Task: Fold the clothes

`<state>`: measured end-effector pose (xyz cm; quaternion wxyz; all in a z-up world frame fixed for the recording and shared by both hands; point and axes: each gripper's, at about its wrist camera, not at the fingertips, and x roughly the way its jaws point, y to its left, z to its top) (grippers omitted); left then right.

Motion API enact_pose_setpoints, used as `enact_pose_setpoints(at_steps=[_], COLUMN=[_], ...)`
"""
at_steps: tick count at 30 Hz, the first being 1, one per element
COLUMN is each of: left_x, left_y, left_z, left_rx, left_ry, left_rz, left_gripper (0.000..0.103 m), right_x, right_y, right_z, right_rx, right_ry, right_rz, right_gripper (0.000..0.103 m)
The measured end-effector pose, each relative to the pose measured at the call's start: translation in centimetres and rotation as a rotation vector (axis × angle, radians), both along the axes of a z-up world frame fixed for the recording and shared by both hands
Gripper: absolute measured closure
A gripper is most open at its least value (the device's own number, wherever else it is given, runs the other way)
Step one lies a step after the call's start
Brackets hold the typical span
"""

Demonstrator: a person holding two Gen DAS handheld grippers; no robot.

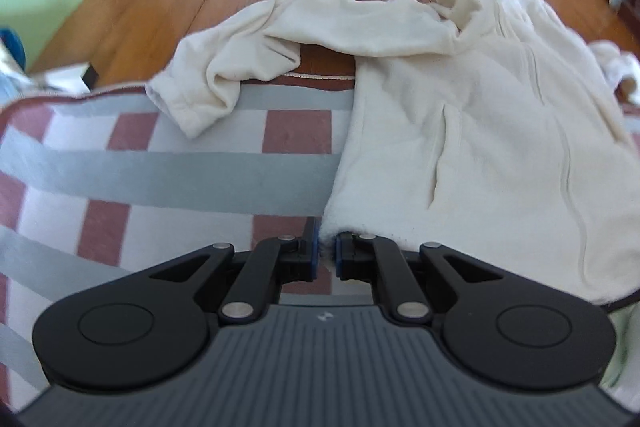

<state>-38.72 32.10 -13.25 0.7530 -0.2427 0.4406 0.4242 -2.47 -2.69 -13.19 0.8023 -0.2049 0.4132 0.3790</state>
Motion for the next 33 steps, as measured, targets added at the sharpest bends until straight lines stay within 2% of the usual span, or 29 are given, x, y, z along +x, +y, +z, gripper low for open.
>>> enact_pose_setpoints(at_steps=[1,2,3,6,8,9,11,14,16,20,23,24,26,28,30,31,33], left_x=[0.2,0.1,-0.1,-1.1,-1.7,-1.7,-1.7,-0.3,0.8,2.5,3.4,3.6,3.9,4.2,4.5,4.6,4.5], left_y=[-0.2,-0.2,-0.1,-0.3,-1.4,-2.0,-3.0,-3.5,-3.4,-1.6,-0.1,0.1,0.5,1.0,1.4,1.4,1.1], left_z=[-0.1,-0.2,-0.2,1.2,2.7,3.2,4.4,6.3,7.6,10.2,12.1,12.7,13.8,14.9,16.0,16.5,17.6], left_rx=[-0.003,-0.012,-0.019,-0.031,-0.039,-0.039,-0.034,0.037,0.089,0.172,0.213,0.228,0.258,0.289,0.319,0.336,0.375], left_ry=[0.013,0.015,0.011,-0.048,-0.103,-0.133,-0.183,-0.178,-0.177,-0.197,-0.196,-0.197,-0.200,-0.203,-0.206,-0.203,-0.183], left_rz=[-0.007,-0.005,-0.001,0.009,-0.010,-0.047,-0.114,-0.173,-0.202,-0.209,-0.188,-0.183,-0.174,-0.165,-0.157,-0.162,-0.211], left_gripper=[0.095,0.092,0.091,0.075,0.057,0.055,0.054,0.052,0.051,0.049,0.049,0.048,0.047,0.047,0.047,0.047,0.039], right_x=[0.1,0.2,0.4,1.0,2.1,2.7,4.4,6.7,7.8,8.9,10.0,10.3,10.8,11.2,12.1,12.9,15.4], right_y=[-0.1,-0.1,-0.2,-0.6,-0.8,-0.9,-1.3,-0.5,2.0,9.2,14.9,16.8,20.7,24.3,27.4,28.6,30.3], right_z=[0.5,0.9,1.4,3.0,4.1,4.8,6.5,9.1,10.7,13.8,16.4,17.8,21.9,26.7,30.6,32.5,36.5], right_rx=[-0.010,-0.020,-0.033,-0.093,-0.134,-0.127,-0.037,0.141,0.210,0.247,0.260,0.248,0.189,0.165,0.143,0.140,0.160], right_ry=[-0.003,-0.006,-0.003,0.045,0.158,0.221,0.344,0.484,0.569,0.731,0.969,1.014,0.962,0.821,0.722,0.672,0.566], right_rz=[0.011,0.021,0.025,0.006,-0.023,-0.047,-0.103,-0.145,-0.124,-0.036,-0.034,-0.029,0.008,0.066,0.104,0.100,0.041], right_gripper=[0.090,0.081,0.067,0.054,0.053,0.053,0.053,0.052,0.052,0.052,0.052,0.052,0.051,0.051,0.051,0.052,0.052])
